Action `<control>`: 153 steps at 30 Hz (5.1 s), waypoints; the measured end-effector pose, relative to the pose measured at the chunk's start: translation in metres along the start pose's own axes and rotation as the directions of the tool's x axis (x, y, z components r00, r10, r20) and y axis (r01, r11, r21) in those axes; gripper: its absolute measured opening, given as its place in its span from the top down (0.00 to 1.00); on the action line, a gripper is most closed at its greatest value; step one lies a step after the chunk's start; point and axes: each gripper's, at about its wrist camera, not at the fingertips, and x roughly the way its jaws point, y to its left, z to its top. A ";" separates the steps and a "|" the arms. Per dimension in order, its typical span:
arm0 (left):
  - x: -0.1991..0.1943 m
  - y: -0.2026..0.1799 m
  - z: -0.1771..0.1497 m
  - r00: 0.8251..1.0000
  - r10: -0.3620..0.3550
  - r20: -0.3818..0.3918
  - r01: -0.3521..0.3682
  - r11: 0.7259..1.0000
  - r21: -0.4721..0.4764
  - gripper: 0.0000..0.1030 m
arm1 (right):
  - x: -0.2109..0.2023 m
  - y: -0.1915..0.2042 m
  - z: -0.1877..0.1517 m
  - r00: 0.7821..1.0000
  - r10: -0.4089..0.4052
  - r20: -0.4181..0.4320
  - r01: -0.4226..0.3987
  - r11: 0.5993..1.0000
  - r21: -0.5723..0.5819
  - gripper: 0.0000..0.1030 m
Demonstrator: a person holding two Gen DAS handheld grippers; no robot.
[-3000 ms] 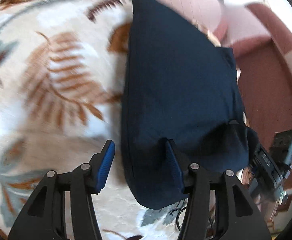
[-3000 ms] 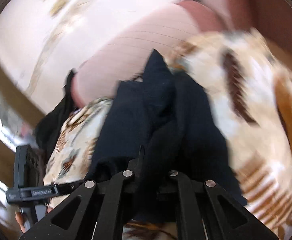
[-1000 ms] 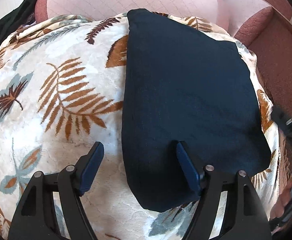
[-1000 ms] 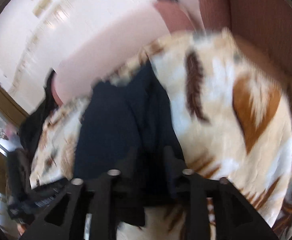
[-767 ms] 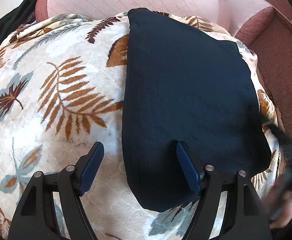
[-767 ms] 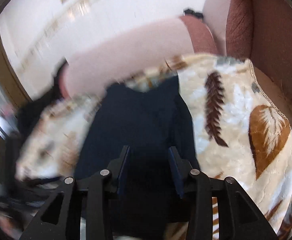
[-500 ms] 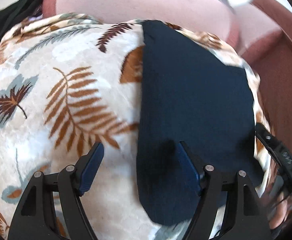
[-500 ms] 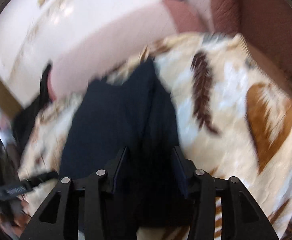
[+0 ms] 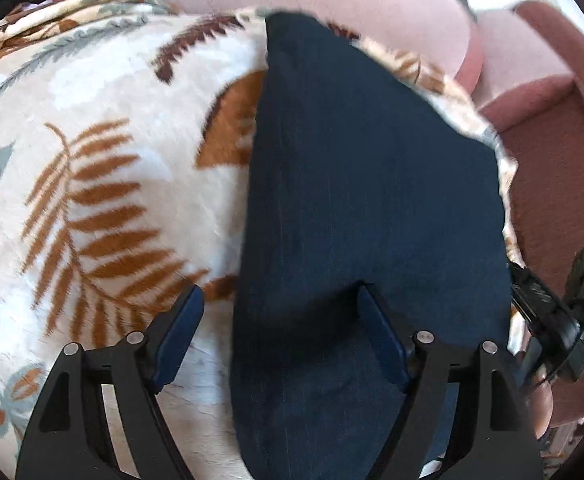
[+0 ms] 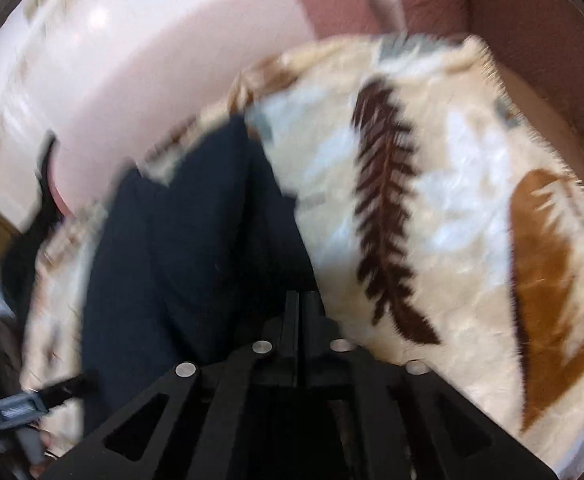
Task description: Fold large clothes
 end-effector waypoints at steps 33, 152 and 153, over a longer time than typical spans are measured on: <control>0.033 -0.007 0.009 0.978 -0.199 -0.067 0.195 0.979 -0.052 0.19 | 0.050 0.015 -0.014 0.931 0.305 -0.200 -0.305 0.952 0.031 0.23; -0.084 0.127 -0.117 0.944 0.272 0.189 -0.288 0.955 0.063 0.16 | -0.023 0.154 -0.161 0.983 0.172 -0.064 -0.181 0.969 -0.166 0.58; -0.084 0.127 -0.117 0.943 0.273 0.189 -0.289 0.955 0.063 0.16 | -0.028 0.155 -0.160 0.984 0.175 -0.037 -0.179 0.967 -0.182 0.58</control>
